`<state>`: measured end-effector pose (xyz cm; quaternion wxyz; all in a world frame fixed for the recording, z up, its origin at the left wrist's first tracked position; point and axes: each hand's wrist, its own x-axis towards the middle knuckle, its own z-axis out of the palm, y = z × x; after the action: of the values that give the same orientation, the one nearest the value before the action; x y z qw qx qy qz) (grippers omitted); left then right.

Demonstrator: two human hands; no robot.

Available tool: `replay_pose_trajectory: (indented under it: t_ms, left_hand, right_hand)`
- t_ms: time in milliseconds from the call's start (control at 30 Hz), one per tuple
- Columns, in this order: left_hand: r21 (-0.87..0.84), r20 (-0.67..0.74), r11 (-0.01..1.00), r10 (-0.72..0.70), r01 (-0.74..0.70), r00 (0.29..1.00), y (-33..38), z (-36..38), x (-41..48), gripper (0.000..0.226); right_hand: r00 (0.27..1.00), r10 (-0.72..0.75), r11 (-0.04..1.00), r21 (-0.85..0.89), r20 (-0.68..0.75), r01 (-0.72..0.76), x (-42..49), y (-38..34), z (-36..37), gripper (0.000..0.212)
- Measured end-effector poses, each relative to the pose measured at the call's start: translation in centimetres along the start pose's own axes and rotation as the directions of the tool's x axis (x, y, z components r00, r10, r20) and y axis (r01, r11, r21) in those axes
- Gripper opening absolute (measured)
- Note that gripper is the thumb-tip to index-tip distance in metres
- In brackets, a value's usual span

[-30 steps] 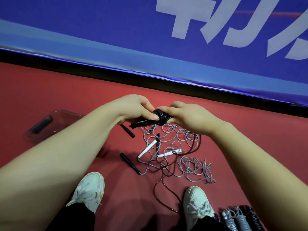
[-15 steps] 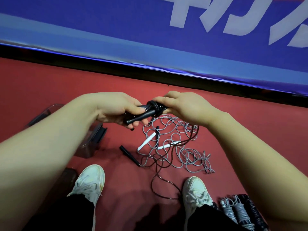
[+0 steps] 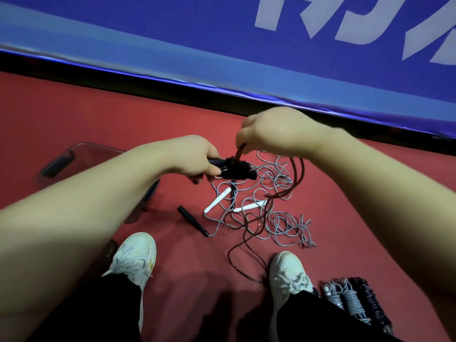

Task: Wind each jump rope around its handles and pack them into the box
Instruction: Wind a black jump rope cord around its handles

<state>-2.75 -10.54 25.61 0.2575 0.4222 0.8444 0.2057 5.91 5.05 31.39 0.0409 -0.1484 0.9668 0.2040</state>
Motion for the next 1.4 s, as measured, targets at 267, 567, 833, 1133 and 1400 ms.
replay_pose_trajectory:
  t_ms: [267,567,833,1133,1400]
  left_hand:
    - [0.157,0.193,0.940,0.273,-0.304,0.942,-0.5,-0.7,-1.1,0.021]
    - [-0.499,-0.296,0.749,0.327,-0.437,0.898,0.4,-3.0,-1.4,0.010]
    - [-0.494,-0.527,0.823,-0.027,-0.281,0.849,-0.2,-1.5,3.2,0.025]
    - [-0.408,-0.569,0.903,-0.133,-0.138,0.811,-0.4,0.0,4.0,0.024]
    - [-0.236,-0.441,0.969,-0.043,-0.069,0.897,-0.5,0.5,3.7,0.013]
  right_hand:
    - [0.964,-0.031,0.760,0.633,0.264,-0.149,1.7,1.9,0.8,0.017]
    - [0.870,0.477,0.398,0.914,-0.129,-0.083,1.8,2.0,5.5,0.030]
    - [0.899,0.430,0.748,0.589,-0.081,-0.305,2.6,-0.9,8.7,0.044]
    - [0.898,0.422,0.904,0.125,-0.123,-0.408,1.2,-2.9,6.3,0.023]
    - [0.987,0.120,0.978,-0.156,-0.106,-0.136,-0.8,-2.1,2.5,0.028]
